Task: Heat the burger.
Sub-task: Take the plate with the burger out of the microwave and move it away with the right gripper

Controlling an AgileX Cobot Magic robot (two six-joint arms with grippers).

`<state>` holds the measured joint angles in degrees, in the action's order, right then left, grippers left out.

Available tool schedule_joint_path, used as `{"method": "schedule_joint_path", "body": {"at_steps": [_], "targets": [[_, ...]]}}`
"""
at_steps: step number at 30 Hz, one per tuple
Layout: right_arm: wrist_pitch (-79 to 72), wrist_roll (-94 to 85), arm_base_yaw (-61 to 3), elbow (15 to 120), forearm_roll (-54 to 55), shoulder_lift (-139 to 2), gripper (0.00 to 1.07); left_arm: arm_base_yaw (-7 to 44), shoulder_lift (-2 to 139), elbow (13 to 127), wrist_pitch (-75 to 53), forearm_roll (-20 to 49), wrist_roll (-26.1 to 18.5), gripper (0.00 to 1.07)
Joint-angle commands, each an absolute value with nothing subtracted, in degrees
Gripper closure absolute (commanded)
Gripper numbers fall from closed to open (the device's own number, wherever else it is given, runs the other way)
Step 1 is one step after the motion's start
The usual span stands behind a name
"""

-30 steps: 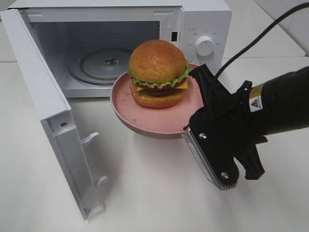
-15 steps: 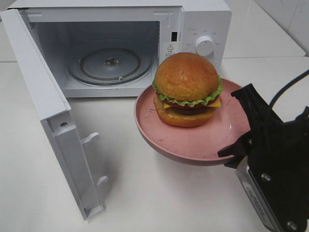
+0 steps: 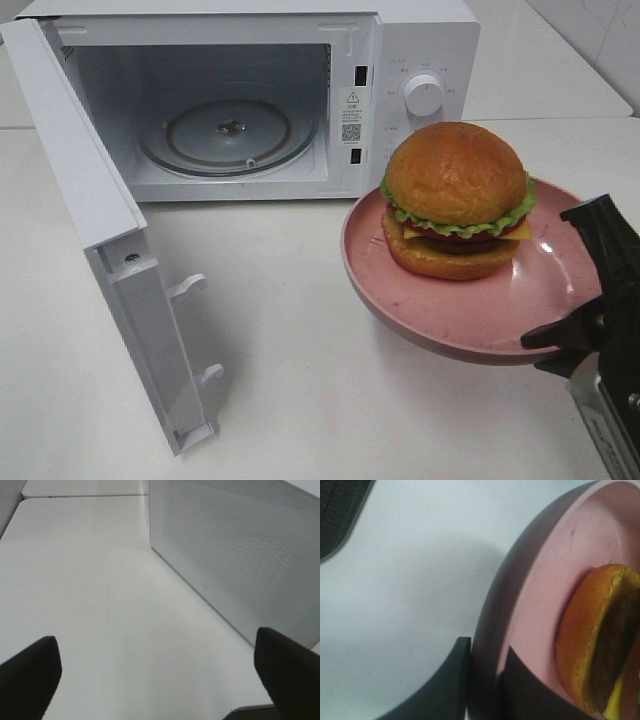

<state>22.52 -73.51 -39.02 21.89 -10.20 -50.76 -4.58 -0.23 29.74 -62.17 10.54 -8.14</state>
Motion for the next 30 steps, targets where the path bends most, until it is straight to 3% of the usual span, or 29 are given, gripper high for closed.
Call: {"method": "schedule_joint_path", "body": {"at_steps": [1, 13, 30], "targets": [[19.6, -67.78, -38.9, 22.4, -15.07, -49.33, 1.07, -4.24, -0.74, 29.62, -61.59, 10.83, -7.85, 0.06], [25.9, -40.91, -38.9, 22.4, -35.07, -49.33, 1.07, -4.24, -0.74, 29.62, -61.59, 10.83, -7.85, 0.06], [37.13, -21.72, -38.9, 22.4, -39.19, -49.33, 1.07, -4.24, -0.74, 29.62, -61.59, 10.83, -7.85, 0.06]]}}
